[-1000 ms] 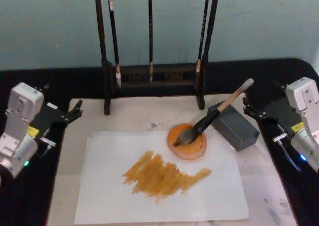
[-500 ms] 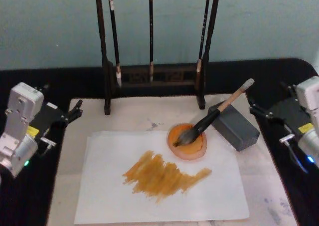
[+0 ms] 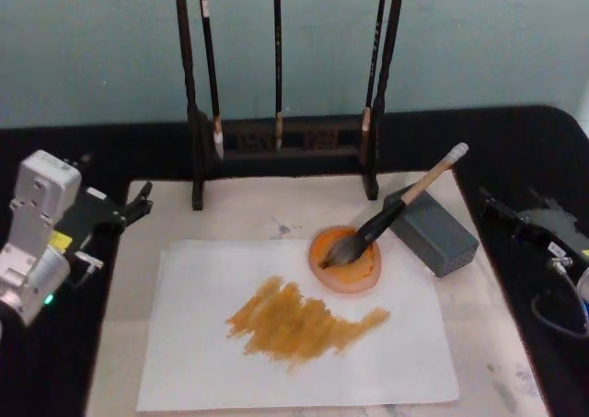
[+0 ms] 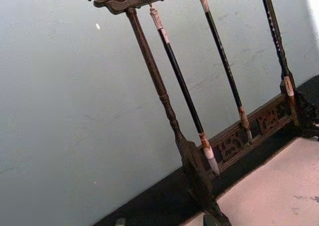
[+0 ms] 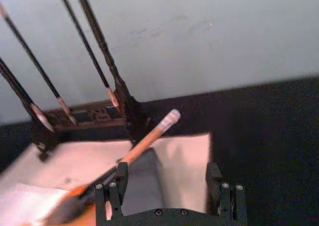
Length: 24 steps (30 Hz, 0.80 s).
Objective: Pick up the brush from the inkstone, write on the paper, then place the brush back to its original position.
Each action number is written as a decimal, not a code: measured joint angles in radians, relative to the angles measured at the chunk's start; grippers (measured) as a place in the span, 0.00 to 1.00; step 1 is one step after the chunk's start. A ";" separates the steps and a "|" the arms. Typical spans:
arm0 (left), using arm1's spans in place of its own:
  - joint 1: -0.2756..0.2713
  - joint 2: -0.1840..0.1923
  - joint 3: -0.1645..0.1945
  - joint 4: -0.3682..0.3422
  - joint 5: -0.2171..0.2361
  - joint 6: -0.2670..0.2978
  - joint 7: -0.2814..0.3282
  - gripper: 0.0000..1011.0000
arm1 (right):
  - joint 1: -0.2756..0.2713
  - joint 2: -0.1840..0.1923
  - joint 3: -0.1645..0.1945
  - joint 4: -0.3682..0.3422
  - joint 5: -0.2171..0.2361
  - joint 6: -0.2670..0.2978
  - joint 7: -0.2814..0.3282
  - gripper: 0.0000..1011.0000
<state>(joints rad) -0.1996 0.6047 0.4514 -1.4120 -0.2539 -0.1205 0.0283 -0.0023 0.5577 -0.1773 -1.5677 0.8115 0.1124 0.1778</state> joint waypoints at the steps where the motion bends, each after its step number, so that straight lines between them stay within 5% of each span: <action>1: 0.000 0.000 0.000 0.000 0.000 0.000 0.000 1.00 | 0.000 -0.017 0.018 0.009 0.049 0.028 0.019 0.99; 8: 0.000 0.000 0.000 0.000 0.000 0.000 0.000 1.00 | 0.053 -0.073 0.051 0.089 0.251 0.149 0.068 0.99; 12: 0.000 0.000 0.000 0.000 0.000 0.000 0.000 1.00 | 0.111 -0.096 0.044 0.155 0.322 0.210 0.083 0.99; 24: 0.000 0.000 0.000 0.000 0.000 0.000 0.000 1.00 | 0.271 -0.188 0.013 0.344 0.435 0.246 0.107 0.99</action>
<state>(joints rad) -0.1995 0.6047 0.4514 -1.4120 -0.2539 -0.1205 0.0283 0.2687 0.3693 -0.1638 -1.2240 1.2461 0.3588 0.2843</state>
